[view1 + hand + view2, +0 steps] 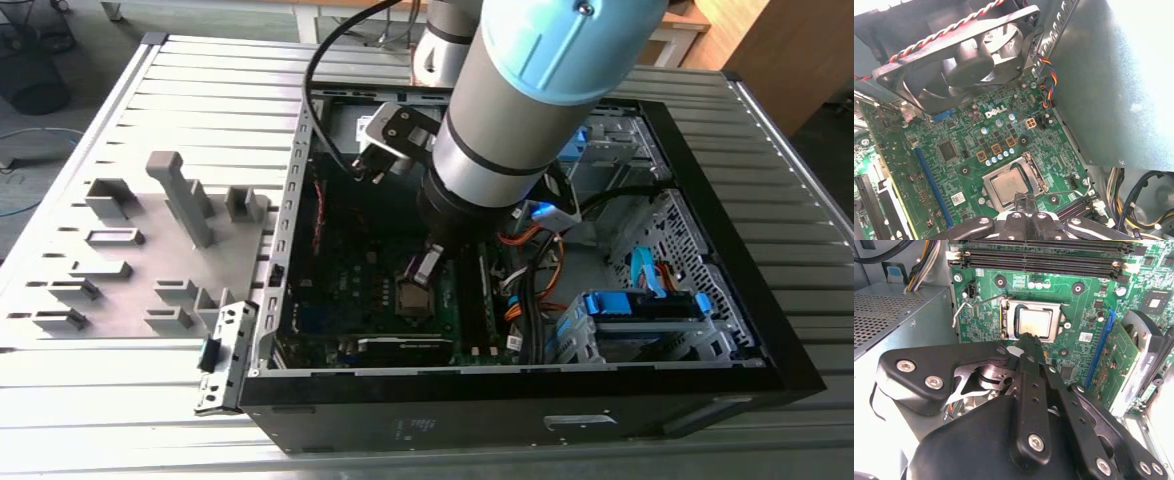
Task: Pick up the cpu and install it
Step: 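Install the first cpu locking lever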
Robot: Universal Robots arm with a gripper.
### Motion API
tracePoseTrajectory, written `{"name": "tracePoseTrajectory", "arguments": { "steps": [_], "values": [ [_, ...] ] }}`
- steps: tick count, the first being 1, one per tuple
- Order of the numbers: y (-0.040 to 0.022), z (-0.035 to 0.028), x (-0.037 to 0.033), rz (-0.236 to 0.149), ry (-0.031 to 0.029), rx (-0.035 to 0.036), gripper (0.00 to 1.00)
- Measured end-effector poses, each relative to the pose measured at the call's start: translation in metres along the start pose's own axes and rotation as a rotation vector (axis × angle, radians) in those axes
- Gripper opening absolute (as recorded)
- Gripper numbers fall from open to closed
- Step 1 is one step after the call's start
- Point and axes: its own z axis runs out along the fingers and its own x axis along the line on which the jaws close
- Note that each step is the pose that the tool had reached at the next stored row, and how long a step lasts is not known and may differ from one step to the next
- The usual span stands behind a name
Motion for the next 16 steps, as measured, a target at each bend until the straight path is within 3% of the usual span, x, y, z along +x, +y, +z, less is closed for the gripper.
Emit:
{"name": "tracePoseTrajectory", "arguments": {
  "steps": [16],
  "values": [
    [0.0028,0.0028,-0.0079,0.000,0.0000,0.0000,0.11]
  ]
}}
